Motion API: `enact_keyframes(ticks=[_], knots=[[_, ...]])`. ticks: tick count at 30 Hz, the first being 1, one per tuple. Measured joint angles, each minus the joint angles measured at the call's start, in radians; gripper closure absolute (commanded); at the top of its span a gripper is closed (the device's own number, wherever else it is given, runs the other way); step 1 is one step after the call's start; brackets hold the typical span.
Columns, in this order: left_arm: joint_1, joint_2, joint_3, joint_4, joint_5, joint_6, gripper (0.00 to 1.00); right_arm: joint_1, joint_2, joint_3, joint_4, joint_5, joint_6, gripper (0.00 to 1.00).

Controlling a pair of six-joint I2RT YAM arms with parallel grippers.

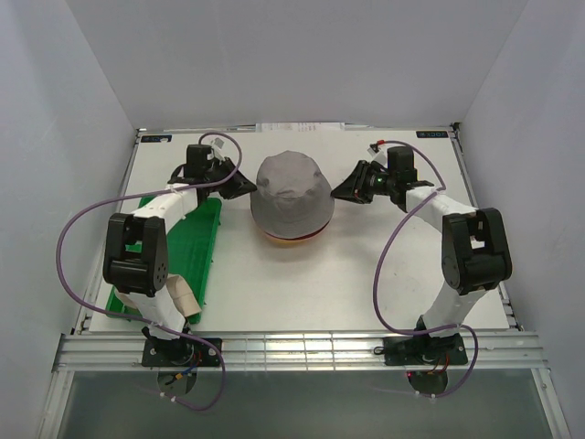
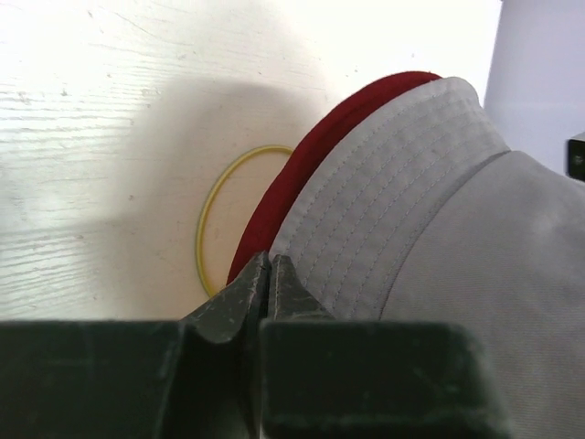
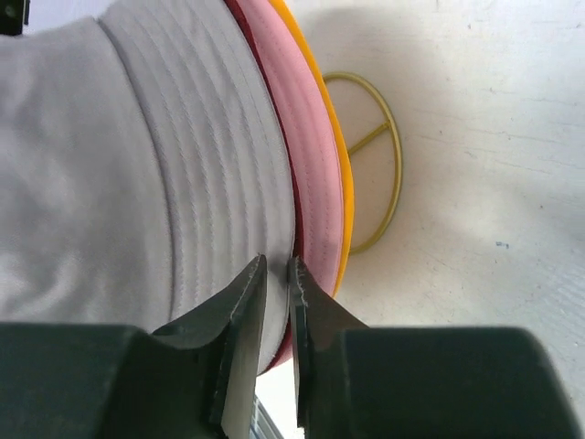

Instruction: Stack the hats

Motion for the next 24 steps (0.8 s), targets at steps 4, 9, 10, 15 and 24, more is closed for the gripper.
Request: enact_keyframes(ticks=[4, 9, 10, 15, 24], knots=[[0.000, -0.001, 0.043, -0.072, -0.043, 0.031, 0.53, -0.002, 0.000, 0.048, -0.049, 0.017, -0.022, 0.51], [0.000, -0.015, 0.081, -0.154, -0.098, 0.060, 0.39, -0.004, -0.002, 0.099, -0.109, 0.032, -0.041, 0.42], [0.000, -0.021, 0.089, -0.171, -0.107, 0.065, 0.37, -0.005, -0.003, 0.105, -0.119, 0.037, -0.045, 0.40], [0.000, -0.076, 0.143, -0.257, -0.174, 0.092, 0.36, -0.005, -0.028, 0.114, -0.181, 0.064, -0.063, 0.36], [0.000, -0.331, 0.241, -0.531, -0.516, 0.069, 0.35, -0.006, -0.069, 0.150, -0.304, 0.147, -0.120, 0.27]])
